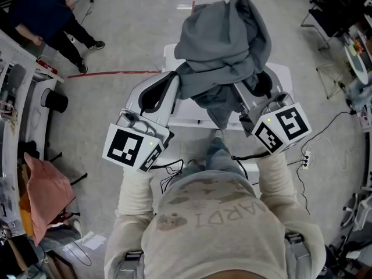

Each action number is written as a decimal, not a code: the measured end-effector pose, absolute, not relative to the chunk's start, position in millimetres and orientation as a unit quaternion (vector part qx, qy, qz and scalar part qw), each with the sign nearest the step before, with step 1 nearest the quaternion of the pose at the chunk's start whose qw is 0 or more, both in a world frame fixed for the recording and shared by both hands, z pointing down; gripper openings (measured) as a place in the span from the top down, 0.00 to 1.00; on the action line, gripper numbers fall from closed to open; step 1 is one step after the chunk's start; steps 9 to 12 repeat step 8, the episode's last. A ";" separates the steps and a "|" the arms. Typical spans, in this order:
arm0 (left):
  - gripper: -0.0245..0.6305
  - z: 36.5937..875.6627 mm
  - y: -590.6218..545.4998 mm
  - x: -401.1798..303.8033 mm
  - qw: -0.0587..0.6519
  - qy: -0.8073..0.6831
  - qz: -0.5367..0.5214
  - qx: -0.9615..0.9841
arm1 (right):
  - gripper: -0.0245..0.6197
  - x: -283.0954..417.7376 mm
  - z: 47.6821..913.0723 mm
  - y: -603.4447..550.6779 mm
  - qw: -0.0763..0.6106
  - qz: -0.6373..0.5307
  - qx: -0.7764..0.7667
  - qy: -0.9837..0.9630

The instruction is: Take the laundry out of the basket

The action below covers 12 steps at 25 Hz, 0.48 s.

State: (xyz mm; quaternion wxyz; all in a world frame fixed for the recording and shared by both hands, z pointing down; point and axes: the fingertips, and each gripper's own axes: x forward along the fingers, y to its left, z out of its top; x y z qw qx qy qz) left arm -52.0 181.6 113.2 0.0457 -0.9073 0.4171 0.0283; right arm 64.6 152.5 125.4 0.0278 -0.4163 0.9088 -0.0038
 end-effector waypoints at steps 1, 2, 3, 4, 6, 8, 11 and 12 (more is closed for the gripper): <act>0.96 112.9 183.4 -53.2 0.046 0.417 0.028 -0.907 | 0.69 63.4 125.2 154.4 0.027 -0.004 -0.417 0.909; 0.96 112.7 185.0 -54.2 0.047 0.417 0.028 -0.907 | 0.69 62.4 125.2 156.0 0.026 -0.004 -0.417 0.908; 0.96 112.6 186.5 -55.0 0.047 0.417 0.028 -0.907 | 0.69 61.7 125.2 157.3 0.026 -0.004 -0.418 0.908; 0.96 112.6 187.9 -55.6 0.047 0.417 0.028 -0.907 | 0.69 61.2 125.2 158.4 0.026 -0.004 -0.419 0.908; 0.96 113.0 190.3 -56.9 0.047 0.417 0.028 -0.907 | 0.69 60.1 125.4 160.8 0.027 -0.004 -0.419 0.908; 0.96 113.7 192.8 -58.2 0.047 0.418 0.029 -0.907 | 0.69 58.8 126.0 163.5 0.027 -0.004 -0.418 0.908; 0.96 113.7 192.8 -58.2 0.047 0.418 0.029 -0.907 | 0.69 58.8 126.0 163.5 0.027 -0.004 -0.418 0.908; 0.96 113.7 192.8 -58.2 0.047 0.418 0.029 -0.907 | 0.69 58.8 126.0 163.5 0.027 -0.004 -0.418 0.908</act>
